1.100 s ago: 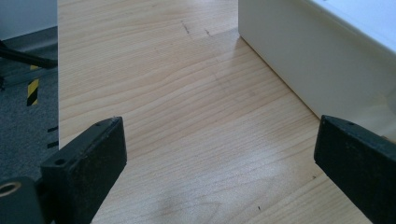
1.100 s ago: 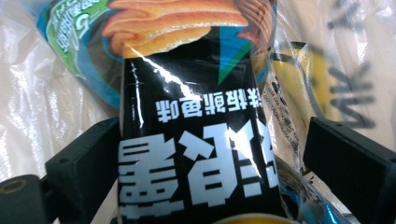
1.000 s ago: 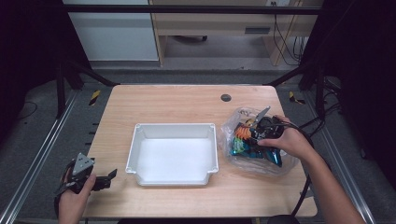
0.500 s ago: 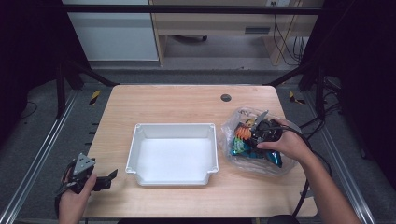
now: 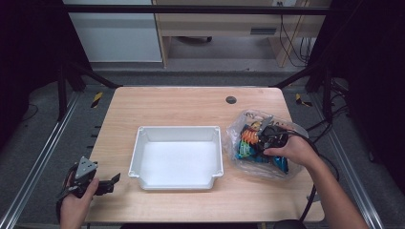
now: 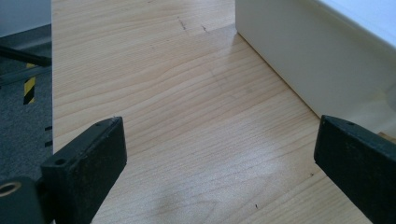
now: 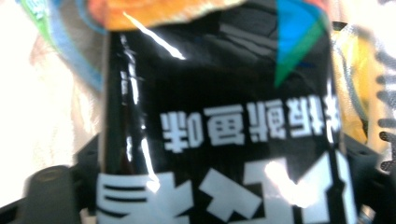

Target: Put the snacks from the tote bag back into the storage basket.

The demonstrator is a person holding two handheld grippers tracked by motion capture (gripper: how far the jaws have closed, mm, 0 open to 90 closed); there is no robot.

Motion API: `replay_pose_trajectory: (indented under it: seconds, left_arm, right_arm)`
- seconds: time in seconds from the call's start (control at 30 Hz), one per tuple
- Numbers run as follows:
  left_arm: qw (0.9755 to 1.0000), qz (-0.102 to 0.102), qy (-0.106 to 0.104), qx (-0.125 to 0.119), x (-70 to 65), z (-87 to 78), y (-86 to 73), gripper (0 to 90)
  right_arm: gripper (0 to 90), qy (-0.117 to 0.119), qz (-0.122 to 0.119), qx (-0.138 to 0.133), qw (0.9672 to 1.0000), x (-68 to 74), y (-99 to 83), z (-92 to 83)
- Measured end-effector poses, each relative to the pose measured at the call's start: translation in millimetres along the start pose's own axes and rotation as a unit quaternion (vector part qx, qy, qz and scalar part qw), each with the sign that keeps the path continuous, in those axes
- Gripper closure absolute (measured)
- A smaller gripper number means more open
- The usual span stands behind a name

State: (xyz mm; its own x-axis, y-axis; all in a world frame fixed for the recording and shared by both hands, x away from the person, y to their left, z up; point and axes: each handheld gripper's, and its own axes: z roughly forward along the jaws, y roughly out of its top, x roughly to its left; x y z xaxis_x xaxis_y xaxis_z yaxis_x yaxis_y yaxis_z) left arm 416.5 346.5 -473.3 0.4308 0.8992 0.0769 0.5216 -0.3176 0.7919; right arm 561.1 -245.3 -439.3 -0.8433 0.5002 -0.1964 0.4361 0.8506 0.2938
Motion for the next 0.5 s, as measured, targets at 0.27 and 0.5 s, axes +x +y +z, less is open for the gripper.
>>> replay_pose_trajectory:
  seconds: [0.27,0.5]
  left_arm:
    - [1.0,-0.001,0.0,0.0,0.0,0.0,-0.1,2.2]
    - [1.0,-0.001,0.001,0.0,0.0,-0.1,-0.2,2.2]
  right_arm:
    - [30.5,-0.005,-0.012,-0.007,0.9999,2.2,-1.6,-5.5]
    - [33.9,-0.005,-0.018,-0.016,0.9997,0.4,-2.7,-9.9]
